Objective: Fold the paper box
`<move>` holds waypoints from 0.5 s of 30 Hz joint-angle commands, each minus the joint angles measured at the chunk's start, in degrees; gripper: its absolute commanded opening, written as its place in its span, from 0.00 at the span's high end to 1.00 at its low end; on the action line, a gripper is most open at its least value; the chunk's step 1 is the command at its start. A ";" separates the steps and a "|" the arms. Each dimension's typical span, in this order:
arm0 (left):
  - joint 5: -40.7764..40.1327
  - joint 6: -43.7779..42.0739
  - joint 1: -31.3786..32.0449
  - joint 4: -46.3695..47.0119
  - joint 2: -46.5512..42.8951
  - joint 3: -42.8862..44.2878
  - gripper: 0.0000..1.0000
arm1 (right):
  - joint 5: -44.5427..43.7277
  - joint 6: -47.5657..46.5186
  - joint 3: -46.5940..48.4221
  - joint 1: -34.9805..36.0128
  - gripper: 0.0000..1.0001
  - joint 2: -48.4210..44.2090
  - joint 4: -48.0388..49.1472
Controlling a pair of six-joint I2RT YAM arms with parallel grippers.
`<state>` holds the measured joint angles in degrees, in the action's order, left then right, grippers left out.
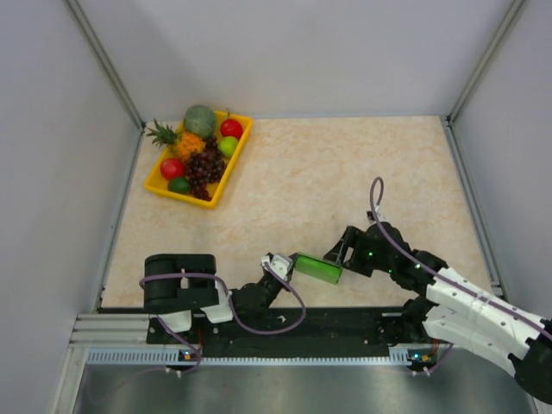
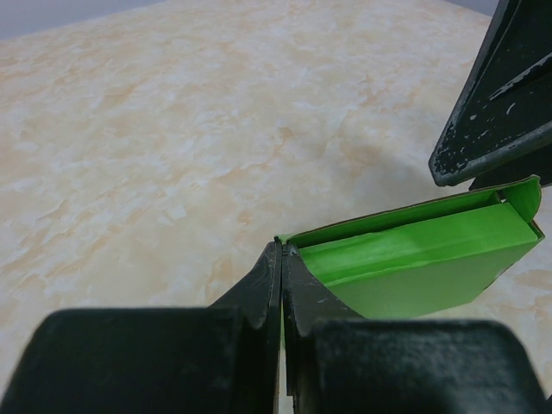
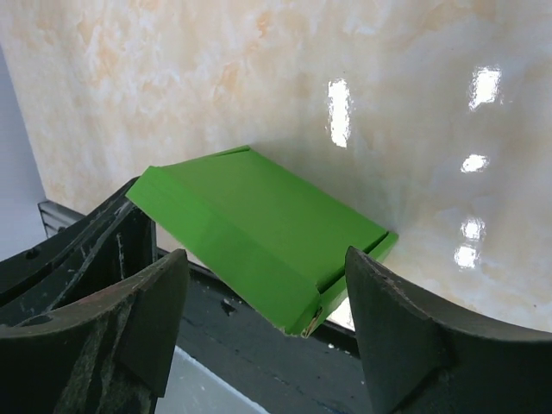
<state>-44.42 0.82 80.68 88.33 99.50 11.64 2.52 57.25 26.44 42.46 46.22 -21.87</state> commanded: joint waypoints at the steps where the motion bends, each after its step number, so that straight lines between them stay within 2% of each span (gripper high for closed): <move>1: 0.66 1.11 0.79 6.76 1.92 -1.88 1.00 | -3.57 4.69 -0.07 0.70 0.25 -4.55 0.17; 3: 0.48 1.11 0.88 6.85 2.01 -1.97 1.00 | -5.41 7.94 0.19 0.70 0.08 -7.09 -4.83; 4: 0.57 1.11 0.88 6.94 2.10 -1.97 1.00 | -5.08 13.36 -0.41 0.61 0.02 -8.50 -6.16; 6: 0.57 1.11 0.96 6.94 1.92 -2.06 1.00 | -2.71 19.88 -2.17 0.70 0.01 -11.05 -6.08; 7: 0.65 1.11 0.97 6.94 1.84 -2.06 1.00 | -1.48 26.44 -3.74 1.13 0.01 -13.50 -6.34; 10: 0.92 1.11 0.97 7.29 2.62 -1.71 1.00 | -1.82 37.87 -5.86 2.98 0.01 -15.71 -5.99; 15: 1.18 1.11 1.14 7.29 2.45 -1.71 1.00 | 1.34 49.25 -8.33 5.35 0.03 -11.33 1.45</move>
<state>-44.60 0.91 80.75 88.31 99.53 11.75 1.41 91.79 19.29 45.60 31.75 -26.22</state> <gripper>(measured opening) 0.007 0.983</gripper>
